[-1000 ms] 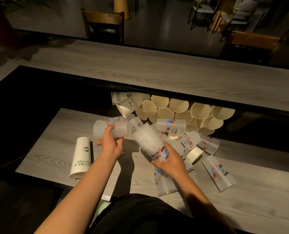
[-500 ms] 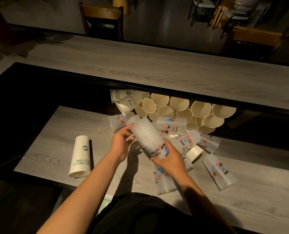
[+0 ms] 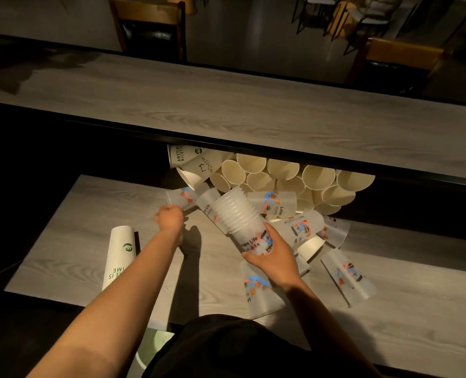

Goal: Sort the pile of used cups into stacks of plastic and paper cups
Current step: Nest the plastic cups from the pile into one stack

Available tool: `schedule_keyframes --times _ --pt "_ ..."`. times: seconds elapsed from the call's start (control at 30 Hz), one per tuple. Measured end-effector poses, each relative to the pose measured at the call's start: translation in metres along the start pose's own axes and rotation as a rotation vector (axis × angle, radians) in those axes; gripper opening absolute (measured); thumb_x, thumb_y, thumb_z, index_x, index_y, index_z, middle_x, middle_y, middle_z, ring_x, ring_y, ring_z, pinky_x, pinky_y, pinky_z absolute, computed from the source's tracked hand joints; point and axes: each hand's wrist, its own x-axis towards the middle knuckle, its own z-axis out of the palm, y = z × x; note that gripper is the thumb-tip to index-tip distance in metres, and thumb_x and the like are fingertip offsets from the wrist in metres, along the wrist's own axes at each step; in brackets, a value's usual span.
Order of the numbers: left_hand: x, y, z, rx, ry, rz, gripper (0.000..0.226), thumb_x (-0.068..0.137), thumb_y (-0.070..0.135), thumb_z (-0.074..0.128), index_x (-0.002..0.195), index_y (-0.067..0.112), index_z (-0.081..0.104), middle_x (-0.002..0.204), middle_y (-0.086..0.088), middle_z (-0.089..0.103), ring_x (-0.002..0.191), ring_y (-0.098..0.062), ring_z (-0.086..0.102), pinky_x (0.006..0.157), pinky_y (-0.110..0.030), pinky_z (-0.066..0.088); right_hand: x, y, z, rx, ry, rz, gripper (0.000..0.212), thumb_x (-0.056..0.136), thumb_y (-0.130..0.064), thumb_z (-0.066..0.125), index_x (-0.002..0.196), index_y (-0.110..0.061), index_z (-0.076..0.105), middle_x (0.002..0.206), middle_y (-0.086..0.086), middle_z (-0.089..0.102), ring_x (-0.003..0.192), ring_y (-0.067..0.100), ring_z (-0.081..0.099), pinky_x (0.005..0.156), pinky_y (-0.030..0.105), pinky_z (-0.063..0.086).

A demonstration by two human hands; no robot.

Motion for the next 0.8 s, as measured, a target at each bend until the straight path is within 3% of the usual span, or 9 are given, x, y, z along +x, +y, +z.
schedule_keyframes --times 0.13,0.27,0.37,0.5,0.8 --pt "0.006 -0.004 -0.008 0.127 -0.176 -0.019 0.022 0.098 0.012 0.05 0.115 0.006 0.062 0.112 -0.012 0.066 0.093 -0.023 0.057 0.076 -0.032 0.048 0.001 0.004 -0.005 -0.007 0.015 0.015 0.087 0.059 -0.049 0.088 0.134 -0.056 0.045 0.114 -0.033 0.064 0.102 -0.01 0.063 0.091 0.031 0.057" --pt "-0.001 -0.019 -0.018 0.096 -0.175 -0.001 0.025 0.1 0.015 0.05 0.119 0.011 0.066 0.104 -0.011 0.063 0.088 -0.022 0.055 0.074 -0.031 0.046 -0.001 0.003 -0.005 -0.017 0.015 0.022 0.078 0.058 -0.051 0.087 0.121 -0.069 0.044 0.111 -0.036 0.063 0.099 -0.011 0.063 0.087 0.029 0.056" --pt "-0.013 -0.032 -0.022 -0.017 -0.089 0.075 0.035 0.099 0.004 0.049 0.129 0.013 0.064 0.114 -0.01 0.064 0.097 -0.022 0.06 0.086 -0.036 0.051 -0.004 0.0 -0.003 -0.015 0.008 0.006 0.076 0.059 -0.049 0.088 0.118 -0.072 0.044 0.112 -0.036 0.063 0.099 -0.011 0.063 0.083 0.024 0.054" --pt "-0.029 -0.044 -0.028 -0.164 0.048 0.108 0.034 0.099 0.007 0.056 0.131 0.013 0.065 0.123 -0.009 0.064 0.108 -0.022 0.063 0.096 -0.036 0.054 -0.007 -0.006 0.0 -0.037 -0.008 -0.021 0.074 0.056 -0.051 0.085 0.111 -0.077 0.042 0.11 -0.041 0.06 0.098 -0.015 0.061 0.076 0.018 0.049" --pt "-0.034 -0.046 -0.039 -0.336 0.268 0.134 0.017 0.094 0.007 0.065 0.109 0.016 0.066 0.108 -0.006 0.068 0.105 -0.026 0.067 0.091 -0.038 0.057 -0.011 -0.003 0.002 -0.107 -0.016 -0.039 0.065 0.054 -0.054 0.081 0.107 -0.066 0.046 0.101 -0.028 0.065 0.094 -0.02 0.057 0.073 0.018 0.046"
